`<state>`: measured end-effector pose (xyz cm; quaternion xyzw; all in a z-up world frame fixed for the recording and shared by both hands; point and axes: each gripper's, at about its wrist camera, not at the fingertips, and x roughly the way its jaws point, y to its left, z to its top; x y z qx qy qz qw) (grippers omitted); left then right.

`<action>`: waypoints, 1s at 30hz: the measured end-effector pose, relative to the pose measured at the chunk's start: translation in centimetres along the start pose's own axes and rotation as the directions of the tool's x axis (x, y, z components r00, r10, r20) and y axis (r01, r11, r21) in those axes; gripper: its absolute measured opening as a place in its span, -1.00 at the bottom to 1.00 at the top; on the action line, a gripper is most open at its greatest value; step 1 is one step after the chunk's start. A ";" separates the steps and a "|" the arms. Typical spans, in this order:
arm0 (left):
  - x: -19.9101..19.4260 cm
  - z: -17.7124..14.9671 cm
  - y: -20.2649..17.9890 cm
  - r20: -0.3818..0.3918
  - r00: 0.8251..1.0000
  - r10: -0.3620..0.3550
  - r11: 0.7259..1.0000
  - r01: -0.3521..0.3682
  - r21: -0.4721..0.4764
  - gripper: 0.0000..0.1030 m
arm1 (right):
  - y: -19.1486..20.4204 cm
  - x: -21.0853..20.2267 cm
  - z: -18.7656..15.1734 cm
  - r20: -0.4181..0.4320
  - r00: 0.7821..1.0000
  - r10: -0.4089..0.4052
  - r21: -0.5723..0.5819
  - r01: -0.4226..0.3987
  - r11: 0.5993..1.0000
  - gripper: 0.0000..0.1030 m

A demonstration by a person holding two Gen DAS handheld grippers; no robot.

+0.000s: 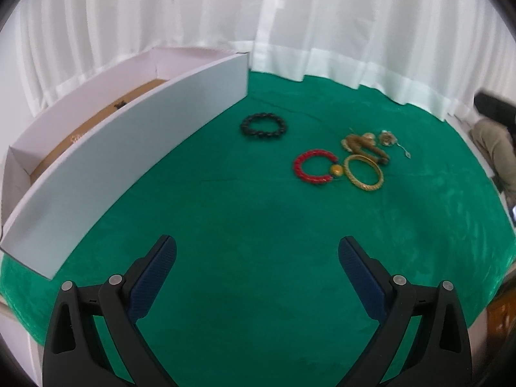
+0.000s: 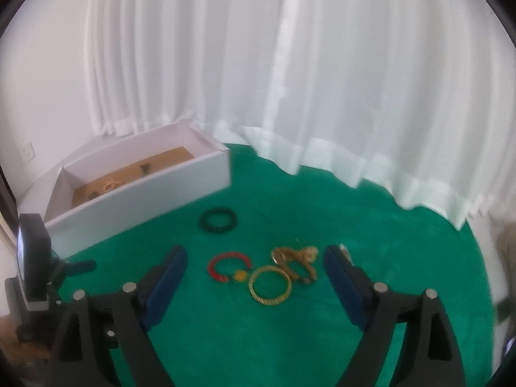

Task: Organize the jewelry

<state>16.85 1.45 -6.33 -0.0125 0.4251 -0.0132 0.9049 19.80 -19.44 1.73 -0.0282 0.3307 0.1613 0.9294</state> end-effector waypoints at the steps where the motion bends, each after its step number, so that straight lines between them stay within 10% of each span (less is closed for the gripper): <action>1: 0.1 -0.4 -0.3 -0.003 1.000 -0.003 1.000 0.003 0.010 0.95 | -0.7 0.0 -1.2 -0.012 1.000 0.010 0.028 -0.009 1.000 0.71; 8: 3.7 -3.7 -3.1 -0.237 0.969 -0.076 0.992 0.098 0.084 0.95 | -2.9 1.3 -10.9 -0.182 0.979 -0.093 0.136 0.119 0.984 0.71; 30: 4.7 -2.4 -3.9 -0.193 0.979 -0.061 0.984 0.091 0.154 0.95 | -2.3 4.6 -13.6 -0.273 0.962 0.014 0.243 0.055 0.968 0.71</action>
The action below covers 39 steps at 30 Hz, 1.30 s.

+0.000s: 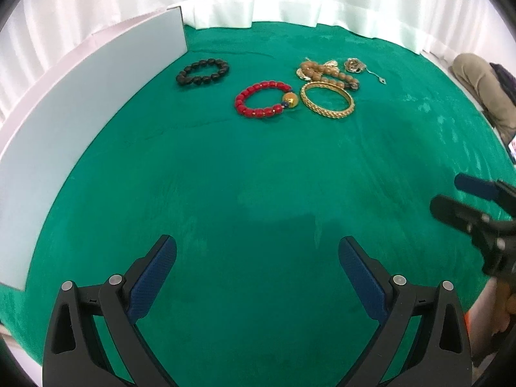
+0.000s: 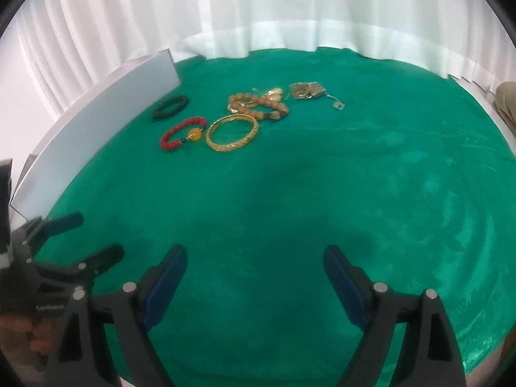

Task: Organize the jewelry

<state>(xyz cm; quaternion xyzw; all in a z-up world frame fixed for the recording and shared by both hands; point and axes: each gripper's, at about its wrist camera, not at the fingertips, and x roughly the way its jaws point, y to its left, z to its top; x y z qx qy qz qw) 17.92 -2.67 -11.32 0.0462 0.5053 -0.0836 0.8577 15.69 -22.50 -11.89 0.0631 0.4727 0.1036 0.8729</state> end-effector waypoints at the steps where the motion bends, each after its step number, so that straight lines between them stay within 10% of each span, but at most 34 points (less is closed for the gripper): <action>1: 0.3 0.4 0.2 -0.011 1.000 -0.005 1.000 0.005 -0.004 0.95 | 0.1 0.1 0.1 -0.004 1.000 0.005 -0.005 -0.005 1.000 0.71; 21: 1.5 1.5 1.2 -0.072 0.997 0.031 0.999 -0.033 -0.017 0.95 | -0.2 0.7 0.3 -0.067 0.996 0.059 0.048 -0.056 0.997 0.71; 32: 4.8 13.6 6.5 -0.175 0.984 -0.029 0.988 0.001 -0.155 0.95 | -2.9 2.2 11.8 -0.122 0.988 0.091 0.071 -0.083 0.994 0.35; 39: 10.0 15.6 6.6 -0.264 0.964 0.030 0.981 -0.080 -0.178 0.73 | -2.0 8.4 15.5 -0.250 0.965 0.081 0.088 -0.060 0.994 0.06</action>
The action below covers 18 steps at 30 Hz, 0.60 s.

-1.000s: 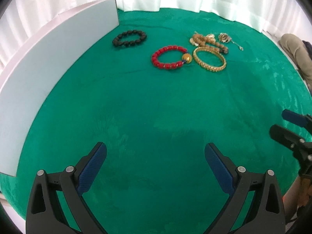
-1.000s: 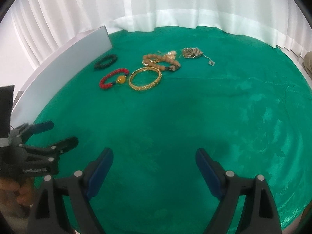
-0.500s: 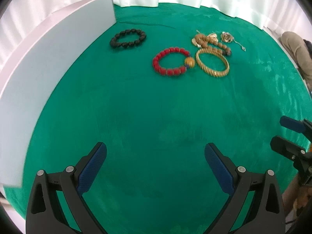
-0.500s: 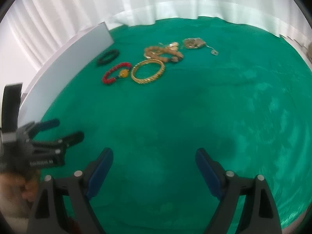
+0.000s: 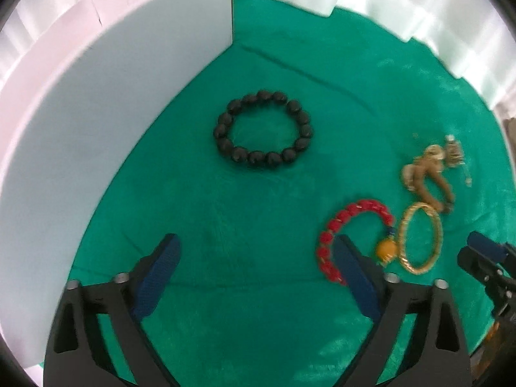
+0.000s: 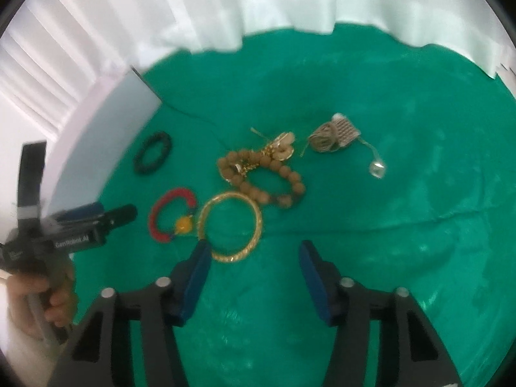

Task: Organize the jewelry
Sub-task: 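Grasp the red bead bracelet with left tool while right tool grasps the gold bangle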

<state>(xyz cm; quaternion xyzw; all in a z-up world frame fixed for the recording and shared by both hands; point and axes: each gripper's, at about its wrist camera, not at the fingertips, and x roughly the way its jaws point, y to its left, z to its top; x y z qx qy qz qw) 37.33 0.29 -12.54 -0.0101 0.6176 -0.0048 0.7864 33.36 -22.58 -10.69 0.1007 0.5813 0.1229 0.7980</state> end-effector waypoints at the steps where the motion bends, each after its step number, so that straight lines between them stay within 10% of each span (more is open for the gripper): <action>1: 0.3 0.1 -0.2 -0.008 1.000 0.005 1.000 -0.005 0.007 0.71 | 0.3 0.6 0.2 -0.010 1.000 -0.011 -0.009 0.011 1.000 0.06; 9: 0.9 -0.7 -3.7 0.024 0.999 0.042 0.993 -0.045 0.111 0.67 | 2.9 4.0 1.4 -0.037 0.993 -0.110 -0.087 0.106 0.991 -0.13; 11: 0.6 -0.8 -4.0 0.047 0.999 0.023 0.994 -0.028 0.110 0.40 | 3.2 4.6 1.3 -0.039 0.990 -0.136 -0.107 0.132 0.986 -0.44; 15: -0.1 -1.0 -4.4 0.061 0.998 -0.007 0.991 -0.001 0.133 -0.83 | 2.9 4.7 1.1 -0.008 0.986 -0.167 -0.110 0.166 0.980 -0.88; 18: -0.3 -1.6 -3.8 0.047 0.999 -0.022 0.989 0.015 0.145 -0.85 | 2.2 4.3 0.8 -0.006 0.991 -0.137 -0.089 0.136 0.987 -0.89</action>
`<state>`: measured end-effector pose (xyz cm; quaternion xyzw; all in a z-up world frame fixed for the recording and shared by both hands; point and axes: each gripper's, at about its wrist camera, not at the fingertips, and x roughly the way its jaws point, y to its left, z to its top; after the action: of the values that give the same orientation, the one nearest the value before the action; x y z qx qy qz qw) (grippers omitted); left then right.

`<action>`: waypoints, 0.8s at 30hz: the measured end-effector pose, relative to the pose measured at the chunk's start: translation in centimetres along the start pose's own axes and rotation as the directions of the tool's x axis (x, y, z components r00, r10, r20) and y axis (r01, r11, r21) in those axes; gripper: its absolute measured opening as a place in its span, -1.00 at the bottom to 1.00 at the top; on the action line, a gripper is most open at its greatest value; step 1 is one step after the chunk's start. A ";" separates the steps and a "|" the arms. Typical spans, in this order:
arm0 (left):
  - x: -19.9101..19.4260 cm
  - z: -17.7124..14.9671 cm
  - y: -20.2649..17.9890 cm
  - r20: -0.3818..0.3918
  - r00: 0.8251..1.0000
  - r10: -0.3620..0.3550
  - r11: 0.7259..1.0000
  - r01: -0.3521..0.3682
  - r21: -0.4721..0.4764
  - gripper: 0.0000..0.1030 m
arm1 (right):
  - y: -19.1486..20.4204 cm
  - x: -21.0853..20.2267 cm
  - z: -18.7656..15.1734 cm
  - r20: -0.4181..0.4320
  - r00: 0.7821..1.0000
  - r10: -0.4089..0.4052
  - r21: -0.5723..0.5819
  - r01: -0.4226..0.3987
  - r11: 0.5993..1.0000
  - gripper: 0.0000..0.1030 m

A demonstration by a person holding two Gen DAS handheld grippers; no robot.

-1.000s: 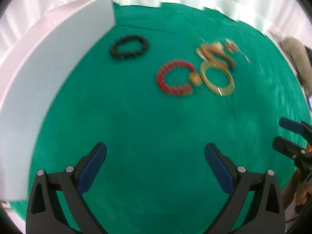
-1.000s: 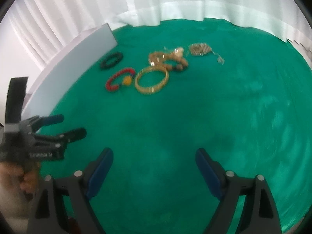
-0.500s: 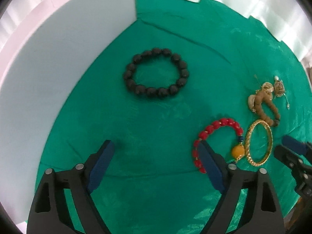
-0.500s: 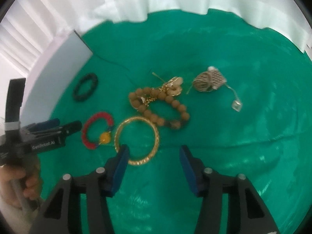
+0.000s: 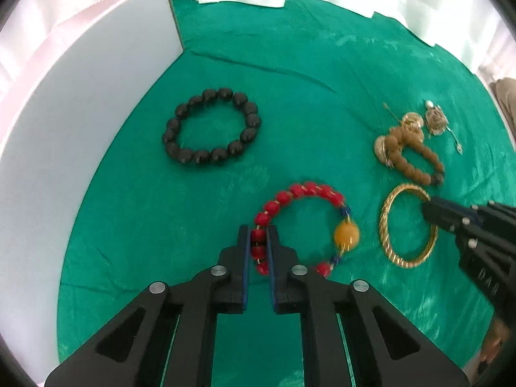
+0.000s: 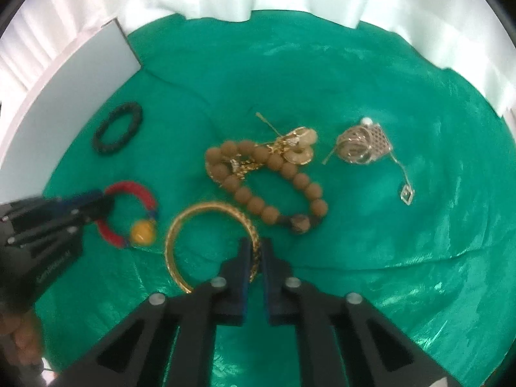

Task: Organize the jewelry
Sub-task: 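Grasp the red bead bracelet with left tool while right tool grasps the gold bangle, then lift and carry the red bracelet and gold bangle over the white box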

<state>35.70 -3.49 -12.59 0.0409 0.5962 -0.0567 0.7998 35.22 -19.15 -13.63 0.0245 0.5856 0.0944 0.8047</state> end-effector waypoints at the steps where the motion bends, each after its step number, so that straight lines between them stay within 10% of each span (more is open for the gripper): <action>1: -0.3 -0.6 0.3 -0.003 1.000 -0.004 1.000 0.004 0.007 -0.85 | -0.1 -0.2 -0.2 0.002 1.000 0.008 0.000 -0.008 1.000 -0.89; 11: -2.7 -7.3 5.4 -0.037 0.999 -0.006 0.999 0.008 0.040 -0.74 | -0.2 -1.7 -4.7 -0.078 0.995 0.059 -0.073 -0.065 0.995 -0.88; 15: -4.8 -8.0 5.2 0.023 1.000 -0.017 0.999 0.016 0.048 0.02 | -1.0 -1.7 -5.0 -0.080 0.992 0.094 -0.006 -0.095 0.995 -0.83; 20: -6.5 -8.9 1.8 0.075 0.995 -0.068 0.987 0.057 0.150 0.03 | -1.2 -1.9 -4.9 -0.071 0.992 0.108 0.033 -0.106 0.994 -0.83; 24: -3.8 -8.7 -0.9 0.058 0.998 0.023 0.978 -0.035 0.204 0.03 | -1.4 -2.4 -5.3 -0.084 0.990 0.112 0.036 -0.109 0.993 -0.79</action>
<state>26.23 -3.01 -11.40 0.1299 0.5640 -0.1073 0.8084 29.61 -21.32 -13.24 0.0655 0.6186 0.1308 0.7720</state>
